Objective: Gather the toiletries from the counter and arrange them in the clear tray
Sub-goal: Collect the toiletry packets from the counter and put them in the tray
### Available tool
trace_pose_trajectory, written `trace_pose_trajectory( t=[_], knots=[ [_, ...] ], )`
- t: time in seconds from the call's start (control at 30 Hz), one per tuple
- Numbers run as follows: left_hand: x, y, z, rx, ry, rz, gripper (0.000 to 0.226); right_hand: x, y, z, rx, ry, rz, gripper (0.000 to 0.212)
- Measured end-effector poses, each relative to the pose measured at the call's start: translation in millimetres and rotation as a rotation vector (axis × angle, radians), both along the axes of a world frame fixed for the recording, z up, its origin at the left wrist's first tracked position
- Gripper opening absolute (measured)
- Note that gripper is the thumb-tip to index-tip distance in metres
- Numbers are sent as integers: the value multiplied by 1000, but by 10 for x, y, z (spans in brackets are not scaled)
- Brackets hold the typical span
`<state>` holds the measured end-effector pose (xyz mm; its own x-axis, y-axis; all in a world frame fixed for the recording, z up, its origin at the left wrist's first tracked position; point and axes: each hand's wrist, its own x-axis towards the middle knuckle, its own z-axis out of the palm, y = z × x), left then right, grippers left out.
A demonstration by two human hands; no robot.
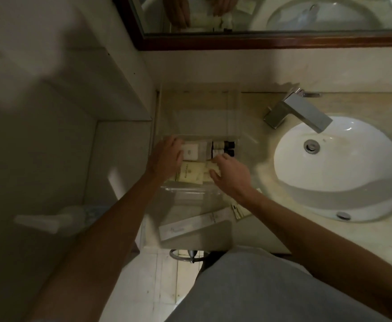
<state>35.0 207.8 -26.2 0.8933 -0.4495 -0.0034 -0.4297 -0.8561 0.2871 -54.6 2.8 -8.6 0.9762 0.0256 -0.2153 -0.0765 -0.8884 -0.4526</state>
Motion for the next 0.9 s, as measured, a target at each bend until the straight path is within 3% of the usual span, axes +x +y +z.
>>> trace_pose_trajectory(
  t=[0.17,0.27,0.4,0.47,0.63,0.77,0.9],
  knots=[
    [-371,-2,-276,122,9,-445,43,-390,-613,-84,-317,-174,360,37],
    [-445,-36,-333,216,-18,-570,37,-671,-943,-173,-329,-133,475,39],
    [-448,50,-247,189,-4,-508,33,-883,-1136,-253,-378,201,498,75],
    [-469,128,-208,155,34,-427,38,-900,-1126,-267,-365,247,441,76],
    [-570,251,-165,161,90,-336,47,-944,-1177,-242,-229,202,288,67],
    [-644,254,-155,144,106,-285,59,-999,-1156,-110,-252,100,267,70],
    [-716,105,-95,60,41,-253,54,-830,-872,100,-256,35,214,66]
  ],
)
